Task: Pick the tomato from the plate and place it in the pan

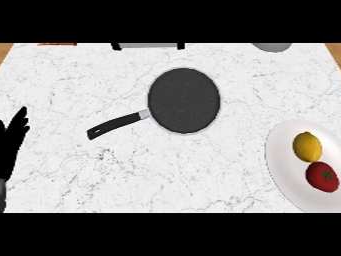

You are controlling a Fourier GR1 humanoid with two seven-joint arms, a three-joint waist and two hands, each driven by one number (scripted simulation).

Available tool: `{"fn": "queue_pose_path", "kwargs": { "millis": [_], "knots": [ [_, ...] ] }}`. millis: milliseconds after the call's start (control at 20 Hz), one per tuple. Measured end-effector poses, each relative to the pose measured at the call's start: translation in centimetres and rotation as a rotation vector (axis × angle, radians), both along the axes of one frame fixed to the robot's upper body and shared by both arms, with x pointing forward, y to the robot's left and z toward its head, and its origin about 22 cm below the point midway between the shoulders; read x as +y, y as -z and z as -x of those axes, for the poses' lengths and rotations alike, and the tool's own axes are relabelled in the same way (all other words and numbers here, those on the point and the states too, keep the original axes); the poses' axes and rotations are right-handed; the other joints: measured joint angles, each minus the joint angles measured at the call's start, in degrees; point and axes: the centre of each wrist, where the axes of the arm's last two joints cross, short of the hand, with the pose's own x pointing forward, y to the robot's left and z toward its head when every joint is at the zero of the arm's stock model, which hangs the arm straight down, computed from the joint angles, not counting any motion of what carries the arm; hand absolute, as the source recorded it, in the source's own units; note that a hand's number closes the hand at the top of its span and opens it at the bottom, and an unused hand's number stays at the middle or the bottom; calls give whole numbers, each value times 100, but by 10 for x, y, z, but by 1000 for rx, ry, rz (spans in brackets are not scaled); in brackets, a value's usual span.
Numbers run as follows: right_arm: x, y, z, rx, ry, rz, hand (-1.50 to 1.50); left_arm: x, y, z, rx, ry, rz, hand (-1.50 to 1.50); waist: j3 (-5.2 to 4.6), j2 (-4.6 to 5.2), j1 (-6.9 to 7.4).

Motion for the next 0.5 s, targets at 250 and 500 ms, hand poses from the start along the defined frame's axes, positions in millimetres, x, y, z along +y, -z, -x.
{"fn": "queue_pose_path", "kwargs": {
  "millis": [250,500],
  "knots": [
    [-3,-35,1,285,-17,191,-150,-4,-1,-4,-7,17,-4,0,-13,23,103],
    [8,-67,-15,556,-20,332,-150,-8,-4,-9,-6,37,-2,0,-13,38,207]
  ]
}}
